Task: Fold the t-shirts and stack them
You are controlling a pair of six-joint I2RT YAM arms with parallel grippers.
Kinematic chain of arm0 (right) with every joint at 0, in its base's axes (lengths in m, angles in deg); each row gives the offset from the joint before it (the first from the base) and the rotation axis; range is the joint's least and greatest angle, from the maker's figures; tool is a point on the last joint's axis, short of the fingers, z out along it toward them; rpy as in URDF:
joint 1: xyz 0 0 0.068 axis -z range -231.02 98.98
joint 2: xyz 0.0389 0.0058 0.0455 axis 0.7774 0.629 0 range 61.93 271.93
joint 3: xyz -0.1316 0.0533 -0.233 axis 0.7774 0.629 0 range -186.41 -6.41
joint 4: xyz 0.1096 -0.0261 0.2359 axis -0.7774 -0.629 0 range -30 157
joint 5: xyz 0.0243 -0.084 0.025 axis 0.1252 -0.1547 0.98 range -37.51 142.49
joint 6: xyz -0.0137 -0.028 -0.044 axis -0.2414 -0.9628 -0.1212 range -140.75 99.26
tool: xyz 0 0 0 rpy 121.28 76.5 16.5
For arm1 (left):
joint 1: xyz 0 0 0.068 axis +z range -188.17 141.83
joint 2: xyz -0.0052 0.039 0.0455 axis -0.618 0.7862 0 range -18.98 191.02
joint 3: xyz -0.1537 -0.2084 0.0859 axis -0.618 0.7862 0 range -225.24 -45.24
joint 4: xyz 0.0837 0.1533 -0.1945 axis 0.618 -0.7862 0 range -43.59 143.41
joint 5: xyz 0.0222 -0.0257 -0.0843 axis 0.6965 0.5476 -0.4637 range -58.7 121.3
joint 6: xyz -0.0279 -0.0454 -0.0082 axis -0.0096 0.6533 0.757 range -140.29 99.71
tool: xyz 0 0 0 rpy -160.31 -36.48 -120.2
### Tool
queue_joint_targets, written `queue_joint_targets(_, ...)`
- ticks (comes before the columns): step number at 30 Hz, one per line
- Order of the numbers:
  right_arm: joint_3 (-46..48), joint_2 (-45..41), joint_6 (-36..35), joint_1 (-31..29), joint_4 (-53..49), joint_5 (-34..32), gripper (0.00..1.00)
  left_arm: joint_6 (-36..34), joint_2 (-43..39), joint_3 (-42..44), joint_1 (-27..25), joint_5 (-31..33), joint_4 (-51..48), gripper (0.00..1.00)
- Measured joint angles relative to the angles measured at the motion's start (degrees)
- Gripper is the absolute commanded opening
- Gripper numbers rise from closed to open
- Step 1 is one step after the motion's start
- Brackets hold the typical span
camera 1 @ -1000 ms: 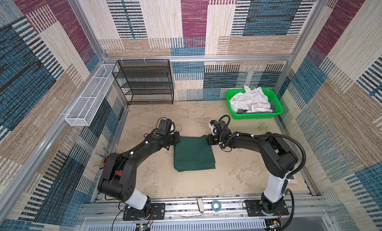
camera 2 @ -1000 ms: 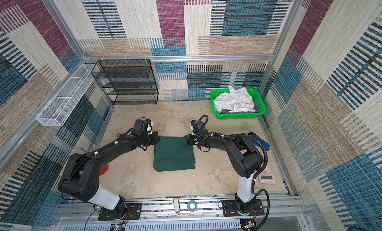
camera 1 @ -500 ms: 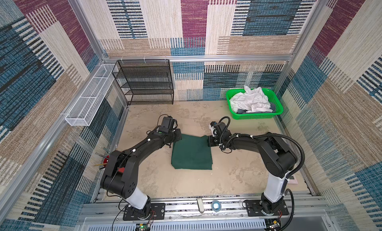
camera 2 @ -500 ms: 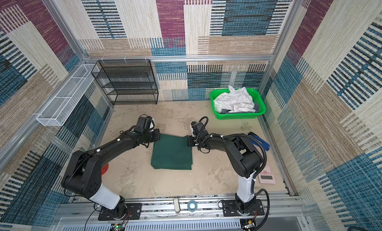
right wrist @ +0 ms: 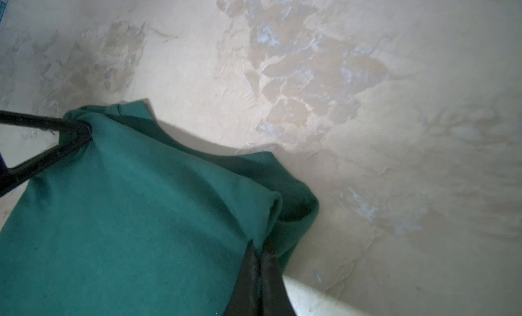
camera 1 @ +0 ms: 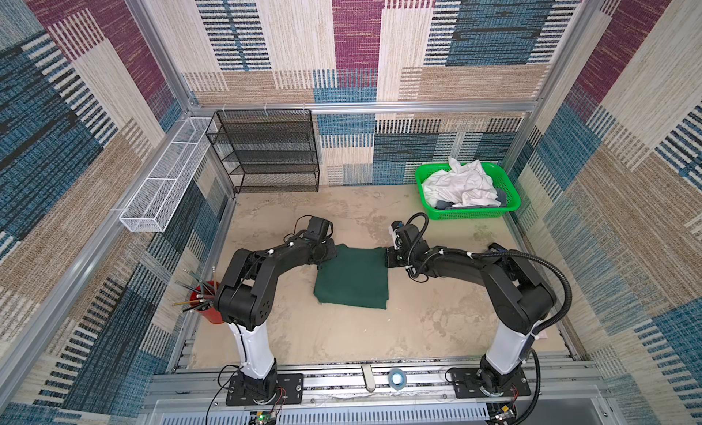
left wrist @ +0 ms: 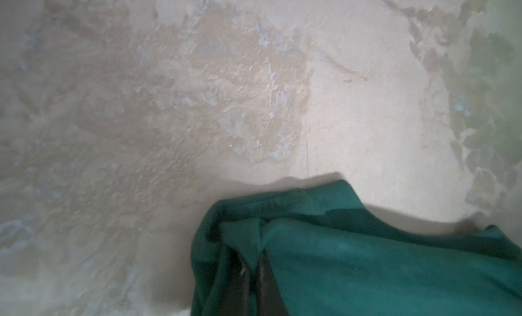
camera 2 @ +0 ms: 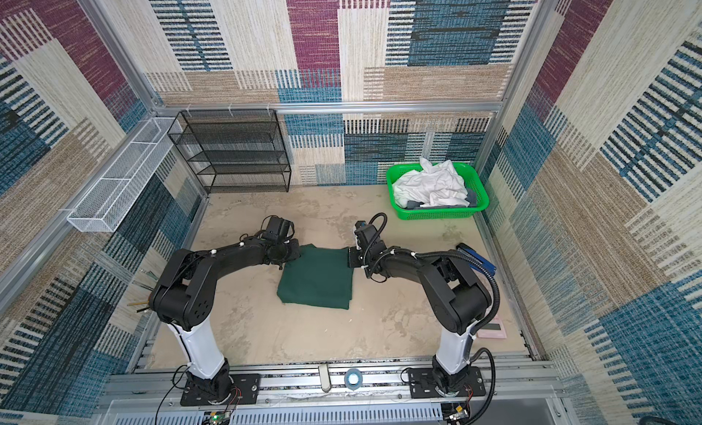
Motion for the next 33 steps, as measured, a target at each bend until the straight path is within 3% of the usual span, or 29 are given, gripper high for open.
queue_joint_targets(4, 0.1, 0.4, 0.0, 0.1, 0.3, -1.3, 0.00, 1.2, 0.7, -0.1, 0.0, -0.4, 1.3, 0.00)
queue_joint_targets(7, 0.0, 0.8, -0.3, 0.1, 0.3, -1.7, 0.14, 1.6, 0.7, 0.3, 0.0, -1.2, 2.6, 0.01)
queue_joint_targets(11, -0.9, -0.7, -1.4, 0.2, -0.6, -2.8, 0.22, 1.6, -2.1, 2.7, 0.2, -1.8, 2.7, 0.23)
queue_joint_targets(16, -2.4, -3.9, -1.7, -0.4, -0.9, -2.2, 0.22, 0.7, -11.1, 6.3, 0.0, -3.4, 3.1, 0.34)
queue_joint_targets(23, -1.9, -4.5, 0.3, -3.8, -1.2, 5.1, 0.22, 0.3, -19.5, 10.9, -1.1, -6.5, 3.5, 0.25)
queue_joint_targets(28, 3.6, -6.3, 4.4, -6.2, 0.2, 12.0, 0.21, 3.4, -23.1, 19.1, -1.9, -11.1, 3.6, 0.23)
queue_joint_targets(33, 9.7, -8.9, 8.7, -7.2, 1.2, 14.8, 0.21, 6.1, -27.6, 26.9, -2.9, -13.7, 3.7, 0.24)
